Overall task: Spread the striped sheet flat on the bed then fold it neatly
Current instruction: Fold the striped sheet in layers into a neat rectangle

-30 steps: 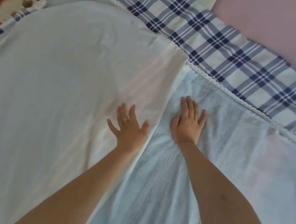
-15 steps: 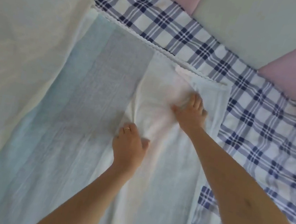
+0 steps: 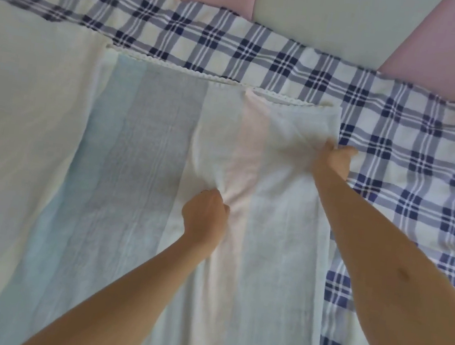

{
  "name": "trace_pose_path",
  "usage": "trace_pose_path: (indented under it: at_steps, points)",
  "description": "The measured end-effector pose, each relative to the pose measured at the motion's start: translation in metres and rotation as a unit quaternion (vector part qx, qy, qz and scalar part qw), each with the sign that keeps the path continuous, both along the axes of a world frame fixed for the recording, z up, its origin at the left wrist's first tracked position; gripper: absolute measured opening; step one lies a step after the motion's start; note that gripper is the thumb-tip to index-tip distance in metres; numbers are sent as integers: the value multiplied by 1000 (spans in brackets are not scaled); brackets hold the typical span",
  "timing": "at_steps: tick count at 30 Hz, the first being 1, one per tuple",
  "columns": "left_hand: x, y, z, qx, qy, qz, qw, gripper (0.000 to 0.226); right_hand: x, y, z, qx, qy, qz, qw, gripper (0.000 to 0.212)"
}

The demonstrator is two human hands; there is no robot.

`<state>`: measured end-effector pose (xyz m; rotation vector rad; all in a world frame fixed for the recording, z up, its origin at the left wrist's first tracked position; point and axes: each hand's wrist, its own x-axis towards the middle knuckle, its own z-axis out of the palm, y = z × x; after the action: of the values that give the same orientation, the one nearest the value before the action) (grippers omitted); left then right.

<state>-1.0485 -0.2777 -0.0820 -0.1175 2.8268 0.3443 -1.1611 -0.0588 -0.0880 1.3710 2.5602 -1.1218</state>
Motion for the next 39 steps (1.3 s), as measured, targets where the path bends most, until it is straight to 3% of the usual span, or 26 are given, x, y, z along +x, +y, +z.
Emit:
trace_pose_path:
  at_steps: [4,5,7,9,12,15,20,23,25,27,31,34,37,39]
  points:
    - [2,1,-2,52,21,-5,998,19,1,6,4,119,-75,110,984,37]
    - [3,1,-1,61,24,-8,998,19,2,6,4,179,-96,162,966,33]
    - [3,0,-2,78,35,-12,996,18,4,5,8,314,-141,291,893,29]
    - [5,1,-2,92,46,-11,995,16,5,6,12,379,-161,385,826,24]
    - [6,11,-3,104,61,-9,993,16,-2,8,19,395,-178,418,798,18]
    - [6,28,-11,122,96,-30,987,17,-7,17,21,401,-172,405,804,18]
    - [19,39,-43,57,184,-61,979,15,-7,53,15,307,-57,255,915,12]
    - [21,40,-60,31,241,-64,968,11,-8,94,3,162,-72,100,979,26]
    - [20,41,-65,28,267,-70,961,13,-6,104,-2,111,-95,59,988,34]
    - [19,43,-65,25,280,-70,957,15,-4,86,-2,107,-44,66,991,42]
    - [20,43,-66,11,286,-69,956,16,-16,34,1,187,44,220,956,50]
    - [19,43,-68,9,294,-67,953,15,-44,28,8,314,21,344,884,61]
    - [19,44,-70,16,304,-69,950,15,-67,21,7,282,-15,488,826,58]
    - [19,42,-70,16,306,-67,950,14,-77,14,9,254,-39,503,825,46]
